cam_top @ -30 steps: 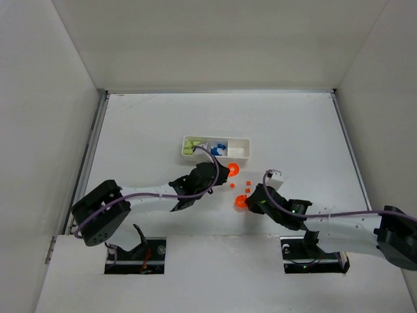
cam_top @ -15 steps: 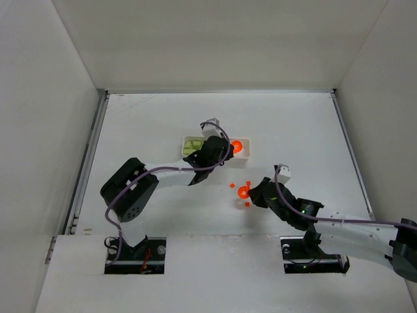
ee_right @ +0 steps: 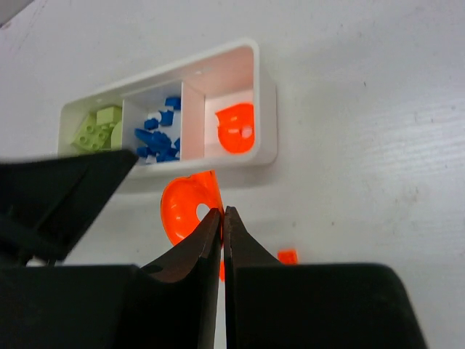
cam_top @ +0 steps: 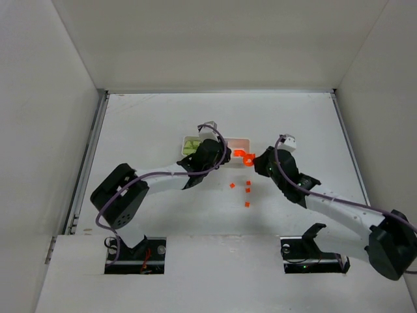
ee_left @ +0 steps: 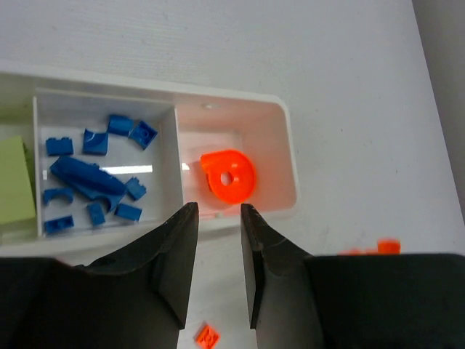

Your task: Sort the legos into containers by color

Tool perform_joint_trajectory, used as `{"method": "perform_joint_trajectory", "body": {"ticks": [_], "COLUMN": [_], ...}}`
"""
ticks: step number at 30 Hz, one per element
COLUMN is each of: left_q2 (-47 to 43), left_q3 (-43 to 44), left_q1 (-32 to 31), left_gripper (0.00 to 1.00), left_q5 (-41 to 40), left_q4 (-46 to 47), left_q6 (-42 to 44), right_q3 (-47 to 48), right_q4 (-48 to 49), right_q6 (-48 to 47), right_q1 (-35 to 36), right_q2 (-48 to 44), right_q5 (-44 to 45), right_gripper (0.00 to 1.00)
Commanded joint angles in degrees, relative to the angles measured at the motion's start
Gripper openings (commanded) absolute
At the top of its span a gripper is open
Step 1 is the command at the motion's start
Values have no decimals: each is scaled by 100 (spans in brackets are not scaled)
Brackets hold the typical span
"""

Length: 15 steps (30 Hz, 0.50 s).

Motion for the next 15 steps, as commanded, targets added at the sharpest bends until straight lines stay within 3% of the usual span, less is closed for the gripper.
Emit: {"method": "perform_joint_trajectory", "body": {"ticks": [1, 10, 13, 15], "left_q2": [-771, -1282, -1168, -1037], "left_q3": [-605, -1775, -1837, -1803], "left_q1": [-227, -1045, -1151, -1221], "left_gripper": [27, 35, 39, 41], "left_q5": [-86, -236, -122, 62], "left_q4": [58, -127, 31, 127], "left_q6": [163, 330, 470, 628], "right_q3": [557, 1551, 1692, 1701], "right_q4": [755, 984, 984, 1010], "right_q6": [-452, -707, -698, -655], "right_q1": [-205, -521, -565, -565], "right_q2": [613, 2038, 2294, 2356], "right_q5": [-295, -304, -278, -260], "right_gripper": [9, 10, 17, 28]}}
